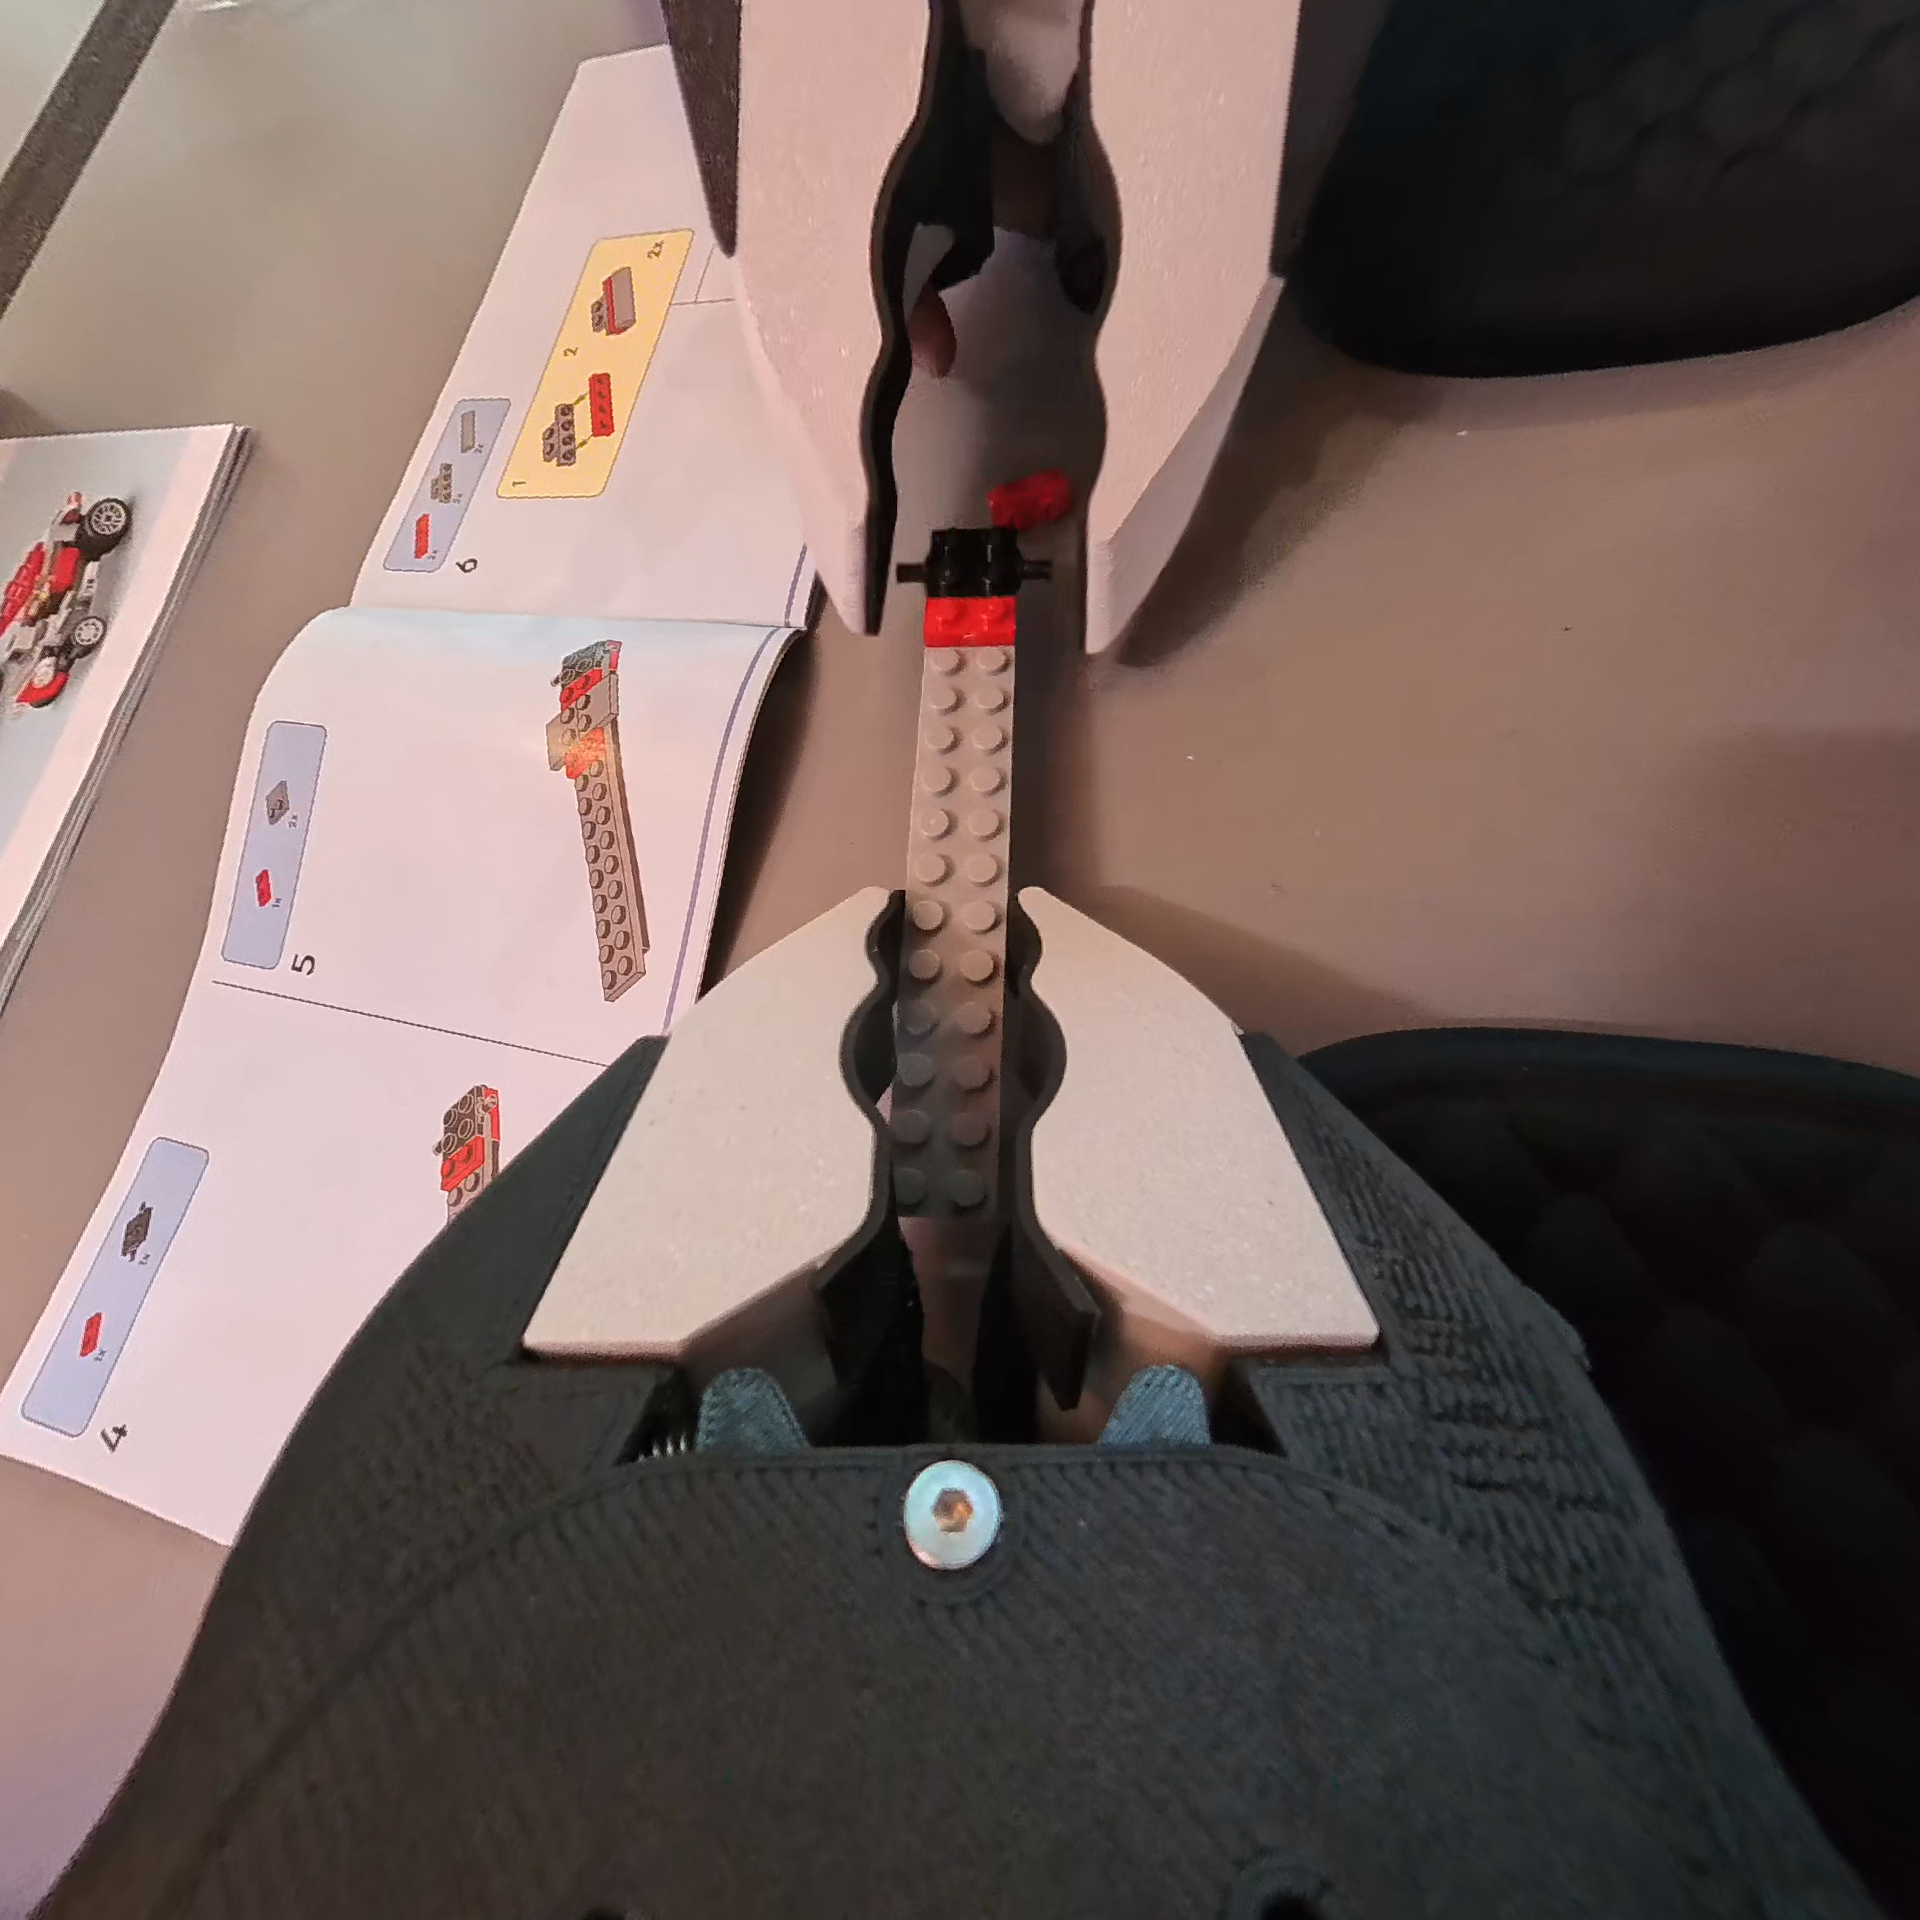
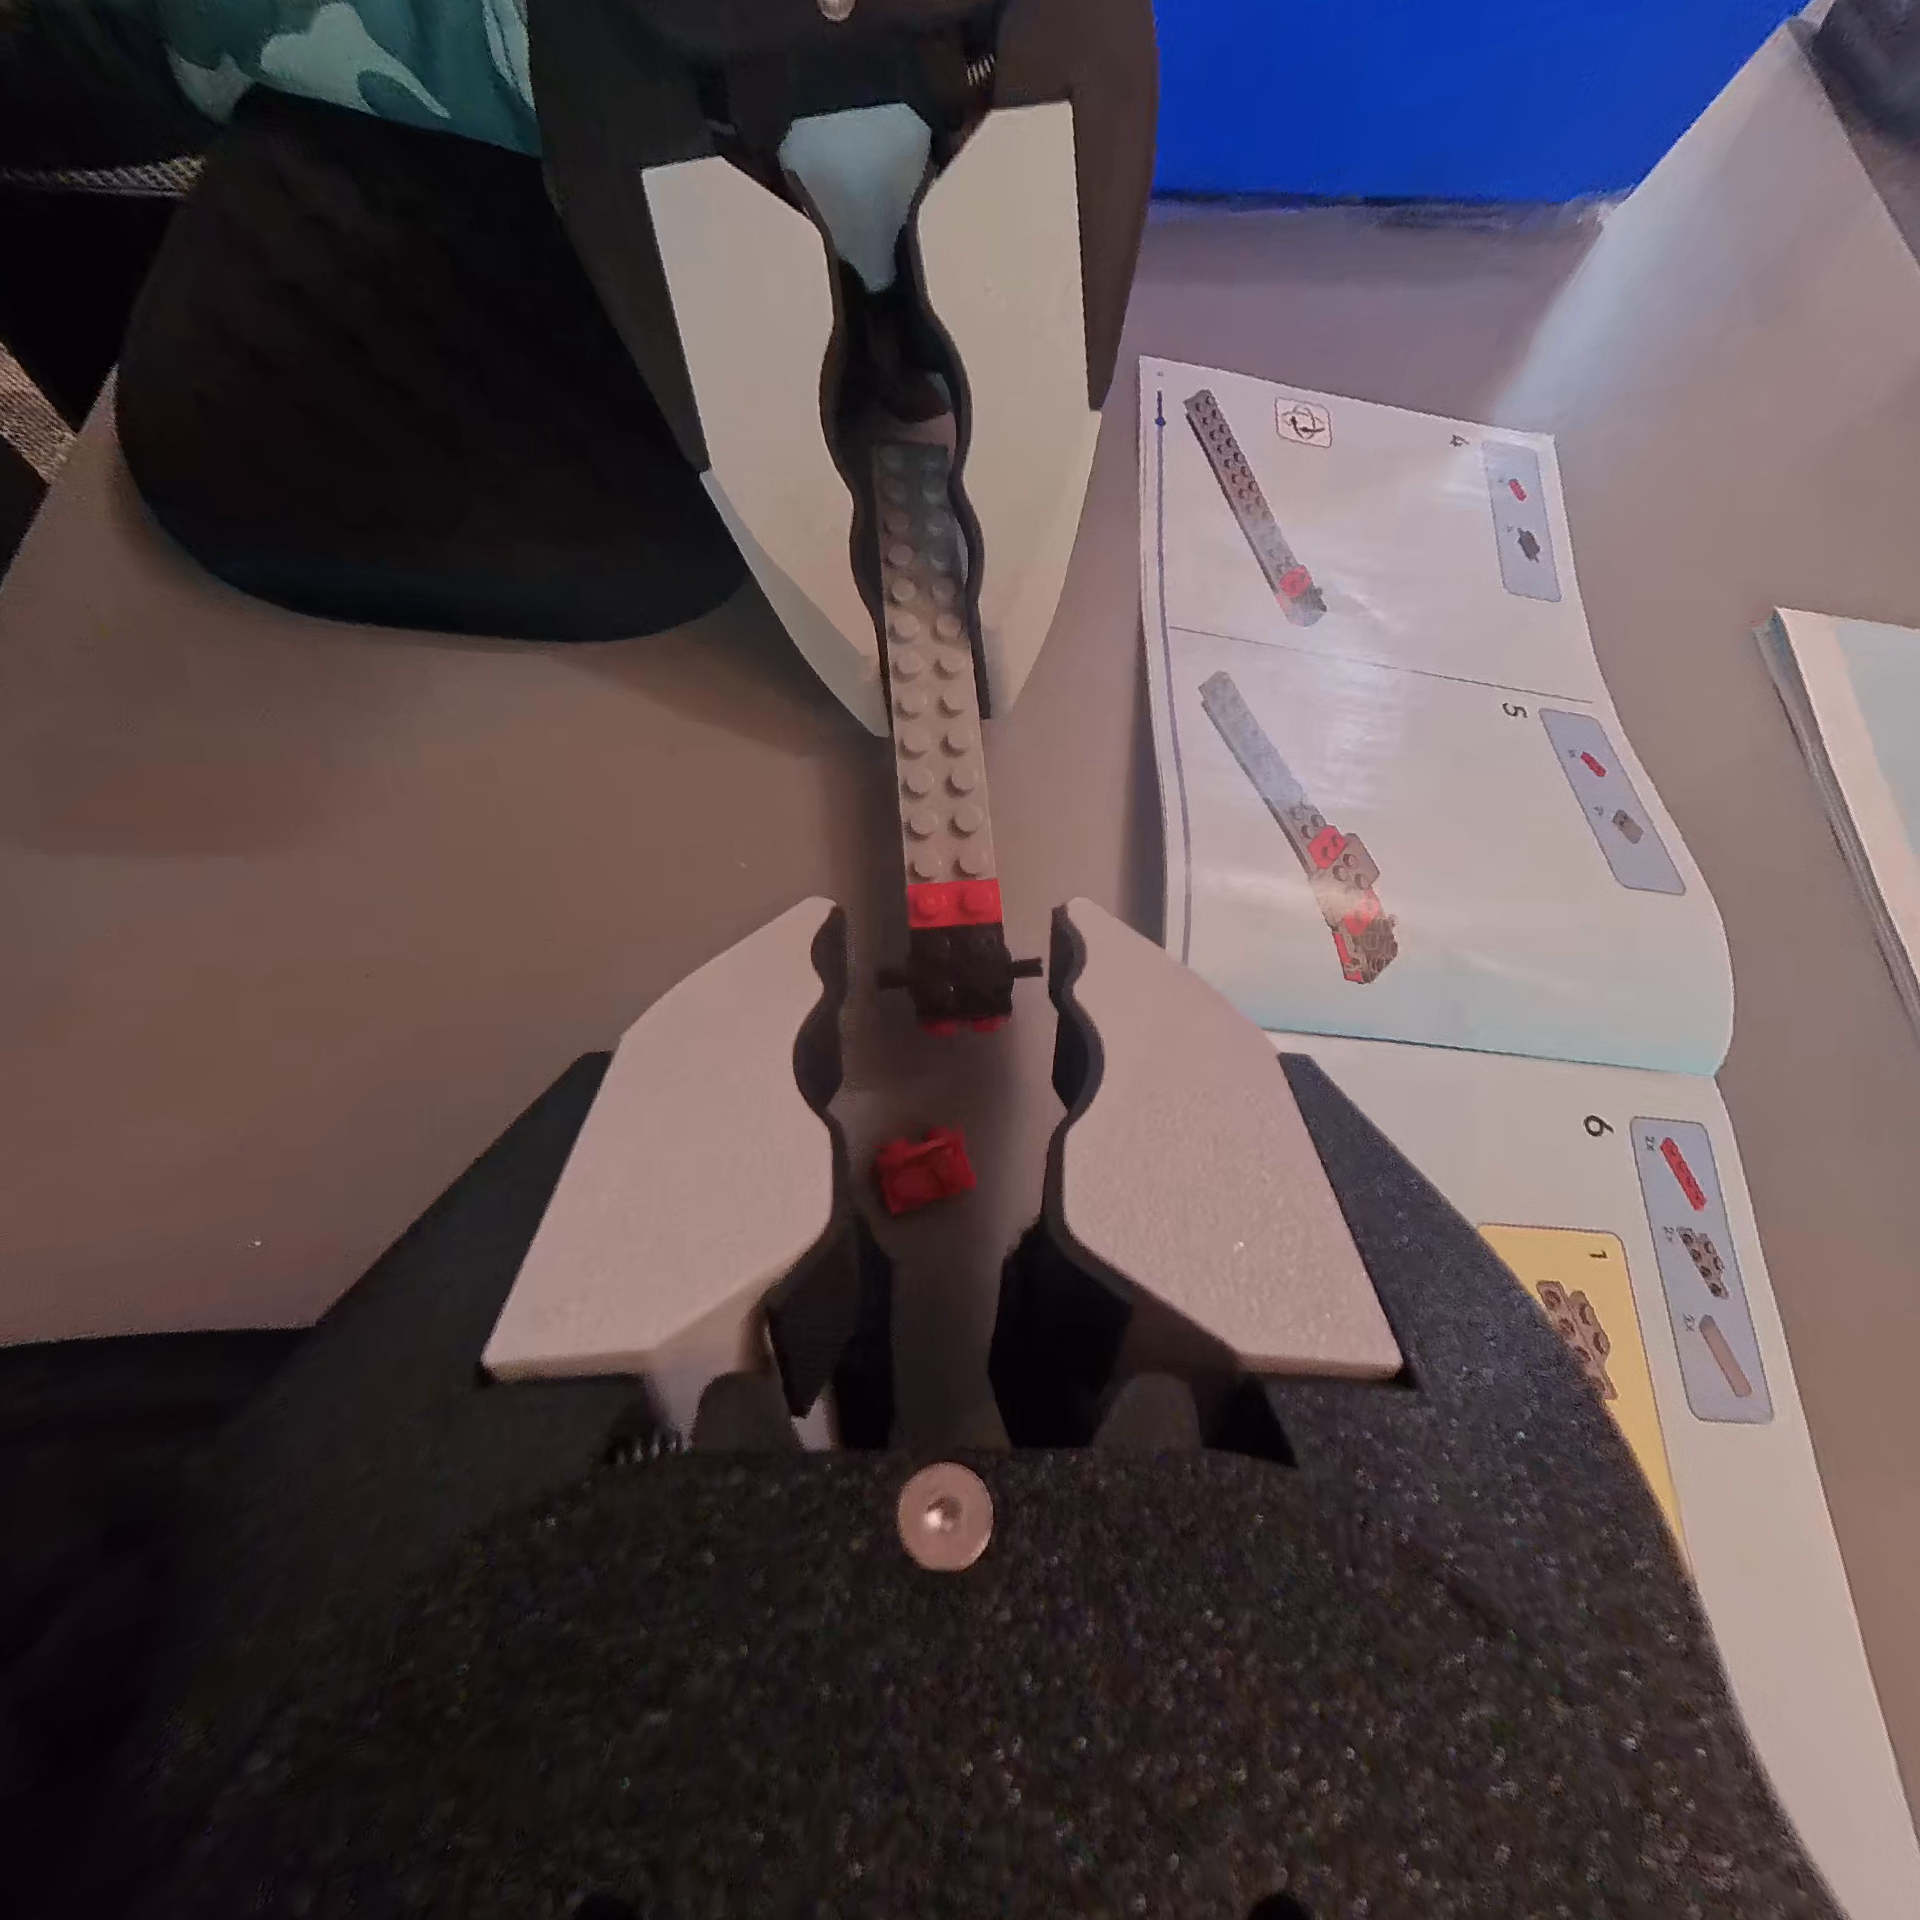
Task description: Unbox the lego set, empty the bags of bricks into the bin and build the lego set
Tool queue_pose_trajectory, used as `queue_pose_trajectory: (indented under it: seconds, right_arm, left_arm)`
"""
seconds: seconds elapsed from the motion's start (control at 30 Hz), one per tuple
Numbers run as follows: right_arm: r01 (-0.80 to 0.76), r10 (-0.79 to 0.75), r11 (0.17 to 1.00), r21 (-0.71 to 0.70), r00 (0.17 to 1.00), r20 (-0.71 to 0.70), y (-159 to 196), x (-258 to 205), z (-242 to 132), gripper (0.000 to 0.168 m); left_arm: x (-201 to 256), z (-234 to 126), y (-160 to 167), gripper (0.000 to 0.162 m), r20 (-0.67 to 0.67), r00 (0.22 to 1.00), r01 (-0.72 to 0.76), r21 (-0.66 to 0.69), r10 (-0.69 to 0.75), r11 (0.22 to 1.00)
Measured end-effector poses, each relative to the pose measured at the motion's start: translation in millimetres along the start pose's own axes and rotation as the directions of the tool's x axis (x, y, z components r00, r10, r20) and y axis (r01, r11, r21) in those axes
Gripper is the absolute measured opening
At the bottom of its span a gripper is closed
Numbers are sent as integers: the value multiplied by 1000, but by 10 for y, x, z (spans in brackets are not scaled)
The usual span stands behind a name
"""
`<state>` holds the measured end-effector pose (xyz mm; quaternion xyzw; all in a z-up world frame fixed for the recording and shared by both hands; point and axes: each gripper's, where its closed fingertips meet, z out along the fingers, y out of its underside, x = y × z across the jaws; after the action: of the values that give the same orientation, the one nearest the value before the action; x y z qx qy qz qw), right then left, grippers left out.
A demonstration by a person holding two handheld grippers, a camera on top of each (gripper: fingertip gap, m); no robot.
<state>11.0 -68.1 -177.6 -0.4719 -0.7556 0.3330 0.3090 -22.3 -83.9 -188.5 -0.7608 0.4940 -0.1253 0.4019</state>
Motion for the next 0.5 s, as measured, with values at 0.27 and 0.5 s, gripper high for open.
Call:
queue_pose_trajectory:
  seconds: [0.27,0.5]
  right_arm:
    - [18,-18,999,-26,1000,2,1,-23,6,29]
    - [-25,25,999,-33,1000,-5,-30,-42,-34,24]
  left_arm:
    - [4,-9,-25,19,8,1000,-14,8,14,1000]
    - [-84,-317,-236,31,124,991,46,98,-58,994]
